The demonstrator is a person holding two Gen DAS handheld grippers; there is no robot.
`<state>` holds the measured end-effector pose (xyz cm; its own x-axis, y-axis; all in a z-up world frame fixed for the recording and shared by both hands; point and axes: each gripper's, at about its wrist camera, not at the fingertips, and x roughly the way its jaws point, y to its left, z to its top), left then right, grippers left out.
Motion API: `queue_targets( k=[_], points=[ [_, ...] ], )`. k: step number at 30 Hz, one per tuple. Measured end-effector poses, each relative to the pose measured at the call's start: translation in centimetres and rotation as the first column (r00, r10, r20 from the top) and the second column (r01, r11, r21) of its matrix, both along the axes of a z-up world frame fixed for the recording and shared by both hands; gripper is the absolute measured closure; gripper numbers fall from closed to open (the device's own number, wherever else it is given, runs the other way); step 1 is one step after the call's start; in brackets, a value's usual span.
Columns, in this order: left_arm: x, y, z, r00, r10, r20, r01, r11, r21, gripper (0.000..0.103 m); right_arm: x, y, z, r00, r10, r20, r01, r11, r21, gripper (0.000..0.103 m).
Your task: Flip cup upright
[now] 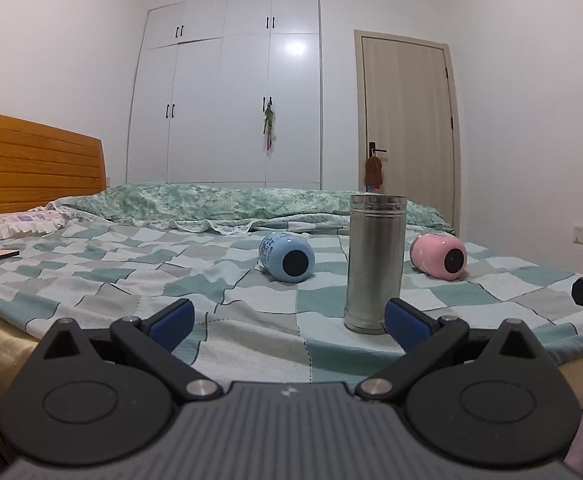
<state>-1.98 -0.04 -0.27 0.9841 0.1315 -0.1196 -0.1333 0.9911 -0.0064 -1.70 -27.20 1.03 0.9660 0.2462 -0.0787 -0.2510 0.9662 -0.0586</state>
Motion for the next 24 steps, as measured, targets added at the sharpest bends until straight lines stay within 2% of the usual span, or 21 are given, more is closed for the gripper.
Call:
queue_targets(
  k=[24],
  points=[
    [-0.18, -0.58, -0.16, 1.000, -0.006, 0.013, 0.005, 1.000, 0.029, 0.000, 0.13, -0.16, -0.06, 1.000, -0.003, 0.004, 0.003, 1.000, 0.011, 0.000]
  ],
)
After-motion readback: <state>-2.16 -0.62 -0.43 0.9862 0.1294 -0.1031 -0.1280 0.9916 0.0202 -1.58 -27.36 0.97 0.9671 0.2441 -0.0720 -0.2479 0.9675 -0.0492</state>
